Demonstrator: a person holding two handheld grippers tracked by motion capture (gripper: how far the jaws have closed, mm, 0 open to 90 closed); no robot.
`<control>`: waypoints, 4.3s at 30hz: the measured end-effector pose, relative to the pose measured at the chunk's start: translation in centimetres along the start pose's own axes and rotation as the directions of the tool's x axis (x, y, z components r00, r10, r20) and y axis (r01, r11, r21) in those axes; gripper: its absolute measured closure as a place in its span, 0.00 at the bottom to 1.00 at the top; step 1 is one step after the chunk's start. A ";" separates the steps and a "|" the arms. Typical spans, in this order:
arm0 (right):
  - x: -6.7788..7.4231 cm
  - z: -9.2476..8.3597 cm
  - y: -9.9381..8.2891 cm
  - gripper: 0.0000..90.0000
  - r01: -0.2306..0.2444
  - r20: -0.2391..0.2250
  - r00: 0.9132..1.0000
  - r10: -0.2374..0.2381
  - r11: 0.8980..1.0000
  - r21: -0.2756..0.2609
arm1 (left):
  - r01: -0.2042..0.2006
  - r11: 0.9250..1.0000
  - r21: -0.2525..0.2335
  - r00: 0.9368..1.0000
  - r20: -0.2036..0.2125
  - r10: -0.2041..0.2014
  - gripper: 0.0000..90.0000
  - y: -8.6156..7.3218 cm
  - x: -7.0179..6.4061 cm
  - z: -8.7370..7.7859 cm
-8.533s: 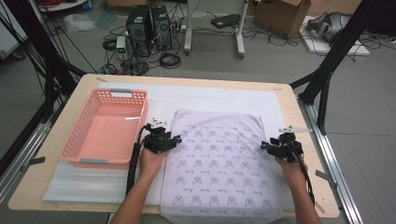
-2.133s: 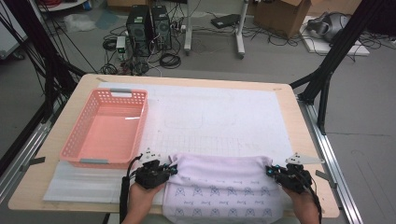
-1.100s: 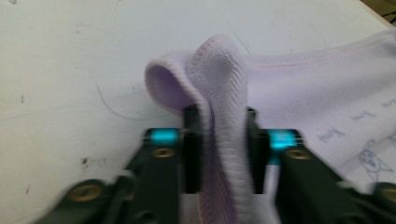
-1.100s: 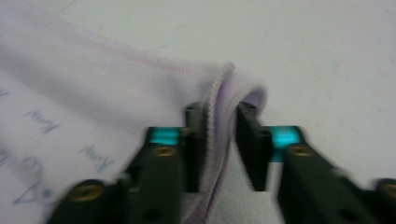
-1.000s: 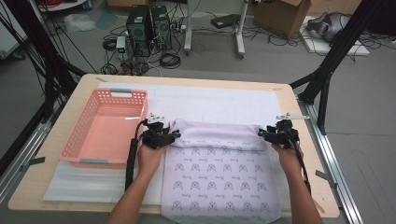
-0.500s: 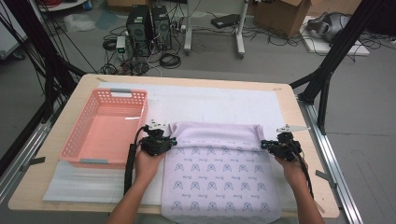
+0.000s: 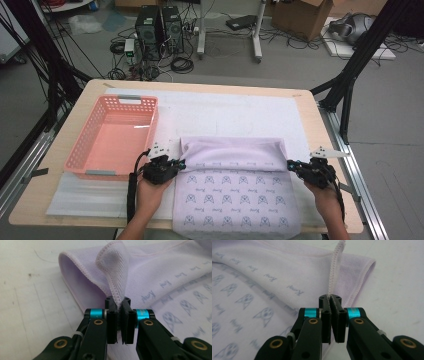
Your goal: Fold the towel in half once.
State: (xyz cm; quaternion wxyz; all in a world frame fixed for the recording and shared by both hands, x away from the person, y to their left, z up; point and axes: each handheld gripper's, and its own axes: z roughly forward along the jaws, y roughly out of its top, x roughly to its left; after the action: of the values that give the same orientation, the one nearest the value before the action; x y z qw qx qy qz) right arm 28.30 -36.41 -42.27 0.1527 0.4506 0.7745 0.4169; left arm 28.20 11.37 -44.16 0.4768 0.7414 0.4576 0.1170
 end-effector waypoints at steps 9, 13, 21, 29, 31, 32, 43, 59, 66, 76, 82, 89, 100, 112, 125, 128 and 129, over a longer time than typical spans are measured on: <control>2.0 -2.3 -3.2 0.97 -0.006 -0.010 1.000 0.005 1.000 -0.028 | -0.013 0.999 -0.033 0.999 0.050 0.014 0.95 -2.7 -1.7 -2.7; 2.5 -3.2 -4.0 0.97 -0.018 -0.010 1.000 0.018 0.999 -0.027 | -0.018 0.999 -0.038 0.998 0.055 0.020 0.94 -3.8 -2.4 -3.5; 4.5 -5.0 -5.7 0.97 0.000 0.004 1.000 0.000 1.000 0.006 | -0.007 0.999 -0.050 0.999 0.048 0.009 0.76 -5.6 -3.4 -4.9; 5.2 -5.3 -5.0 0.66 -0.001 0.060 0.998 0.005 0.997 -0.073 | -0.007 0.996 -0.088 0.997 0.082 0.014 0.54 -3.0 -3.4 -4.7; 5.2 -4.7 -4.5 0.65 0.009 0.066 0.998 -0.006 0.998 -0.056 | -0.023 0.999 -0.039 0.997 0.073 0.026 0.54 -2.3 -3.4 -3.4; 5.0 -4.1 -4.2 0.65 0.004 0.069 0.998 -0.001 0.999 -0.046 | -0.016 1.000 -0.009 0.997 0.071 0.017 0.54 -2.1 -3.3 -2.8; 4.7 -2.6 -4.3 0.97 0.048 0.091 0.995 -0.050 0.998 0.032 | -0.035 0.999 -0.017 0.999 0.031 0.035 0.95 -3.1 -3.8 -2.8; 7.0 -7.0 -7.1 0.96 0.037 -0.017 0.999 -0.036 0.998 0.045 | -0.037 0.999 -0.009 0.990 0.133 0.037 0.87 -7.0 -5.1 -7.0; 6.2 -6.7 -5.9 0.78 -0.008 0.048 0.999 0.010 0.999 -0.044 | -0.006 0.995 -0.098 0.996 0.086 0.015 0.56 -5.2 -4.0 -7.0; 4.8 -2.4 -3.6 0.79 0.012 0.033 0.999 -0.013 0.999 0.046 | 0.004 0.996 -0.088 0.999 0.053 0.001 0.52 -2.6 -1.3 -4.3; 2.3 -1.4 -2.8 0.71 -0.033 0.067 0.997 0.031 0.999 0.029 | 0.005 0.998 -0.059 0.999 0.040 -0.003 0.48 -1.2 0.2 -1.6; 0.6 1.4 -1.2 0.50 -0.043 0.104 0.994 0.040 0.999 0.033 | -0.034 0.999 -0.004 0.999 -0.021 0.034 0.46 0.1 0.9 1.2; 0.5 3.3 -0.6 0.93 0.007 0.036 0.999 -0.009 0.997 0.075 | -0.028 0.998 0.061 0.998 -0.060 0.032 0.57 0.5 1.1 2.4; 1.0 3.1 -0.7 0.95 0.054 0.075 0.995 -0.059 0.997 0.063 | -0.012 0.998 0.058 1.000 -0.027 0.013 0.95 0.5 0.9 2.5; -1.3 3.0 1.4 0.95 0.040 0.099 0.994 -0.038 0.999 -0.019 | 0.016 1.000 -0.018 1.000 -0.027 -0.016 0.96 5.0 2.0 3.4; -2.2 3.7 2.4 0.95 0.036 0.110 0.993 -0.033 0.999 -0.027 | 0.010 1.000 -0.023 0.999 -0.047 -0.011 0.96 6.3 2.5 4.4; -2.4 3.9 2.8 0.95 0.028 0.111 0.993 -0.025 0.999 -0.024 | 0.007 1.000 -0.021 0.998 -0.056 -0.009 0.96 6.7 2.7 4.7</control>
State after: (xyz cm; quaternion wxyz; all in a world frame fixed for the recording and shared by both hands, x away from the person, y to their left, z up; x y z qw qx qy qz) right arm 33.64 -35.73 -42.82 0.2067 0.4607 0.7655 0.3989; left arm 36.42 9.83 -41.83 0.4721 0.7309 0.4724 0.1406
